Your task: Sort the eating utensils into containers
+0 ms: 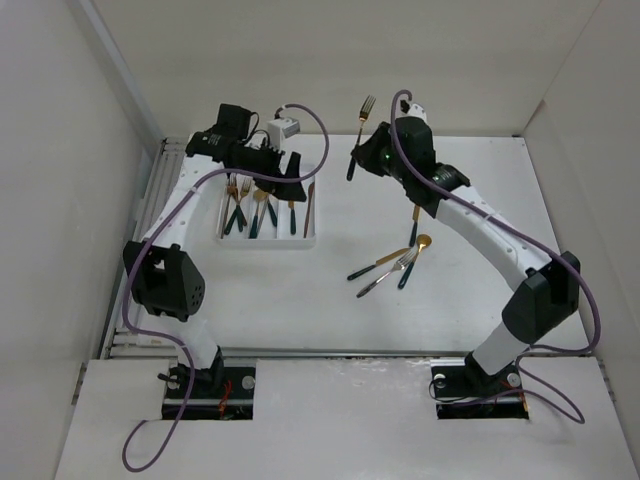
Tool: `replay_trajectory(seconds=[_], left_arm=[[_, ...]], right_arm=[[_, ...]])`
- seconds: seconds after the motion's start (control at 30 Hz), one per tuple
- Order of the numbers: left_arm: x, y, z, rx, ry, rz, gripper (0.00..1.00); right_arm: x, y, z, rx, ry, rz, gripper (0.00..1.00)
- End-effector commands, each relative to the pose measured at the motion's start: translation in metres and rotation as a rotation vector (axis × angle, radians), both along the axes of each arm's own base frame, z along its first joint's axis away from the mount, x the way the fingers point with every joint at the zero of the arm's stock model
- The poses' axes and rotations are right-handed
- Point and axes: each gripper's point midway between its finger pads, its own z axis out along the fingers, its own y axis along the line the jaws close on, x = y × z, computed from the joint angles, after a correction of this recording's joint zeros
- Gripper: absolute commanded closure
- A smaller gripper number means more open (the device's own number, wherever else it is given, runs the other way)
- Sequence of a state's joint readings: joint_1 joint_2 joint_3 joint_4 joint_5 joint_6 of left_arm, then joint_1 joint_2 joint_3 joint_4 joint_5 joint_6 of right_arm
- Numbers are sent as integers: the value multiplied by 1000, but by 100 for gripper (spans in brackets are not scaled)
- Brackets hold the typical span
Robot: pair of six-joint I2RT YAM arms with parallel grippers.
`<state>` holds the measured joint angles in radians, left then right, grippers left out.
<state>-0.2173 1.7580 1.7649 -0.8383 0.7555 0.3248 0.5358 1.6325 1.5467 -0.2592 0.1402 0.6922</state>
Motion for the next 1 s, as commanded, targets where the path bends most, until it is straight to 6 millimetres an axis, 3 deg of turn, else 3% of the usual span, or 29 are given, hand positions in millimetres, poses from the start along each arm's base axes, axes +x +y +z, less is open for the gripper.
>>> replay_trajectory(seconds=[0.0,0.07,0.27,0.47,0.53,0.63,0.67,0.77,0.8,0.97], left_arm=[[-25,-30,64,-176,-87,-151,20],[-30,-38,77,-218,-84,-171,17],[-46,-66,80,-237,-67,-239,12],[-41,-77,51,-146,-33,-174,13],[-39,-83,50,-154,-32,-175,16],[-33,-82,49,-140,-35,-152,22],[-30,-82,48,-134,-39,-146,25],[-28,-86,39,-122,-6,-133,41],[-28,-86,39,-122,-6,-133,41],[-19,-83,32,-92,-11,-97,71]], right_arm=[[-17,36,18,115,-36,61,100],[-25,43,36,148,-74,73,100],[-41,56,41,184,-60,123,100],[-62,61,47,210,-57,158,100],[-66,61,46,207,-57,156,100],[-70,64,35,202,-33,162,100],[-71,63,43,223,-44,160,100],[-81,70,38,225,-29,180,100],[-81,70,38,225,-29,180,100],[-84,73,33,220,-21,188,100]])
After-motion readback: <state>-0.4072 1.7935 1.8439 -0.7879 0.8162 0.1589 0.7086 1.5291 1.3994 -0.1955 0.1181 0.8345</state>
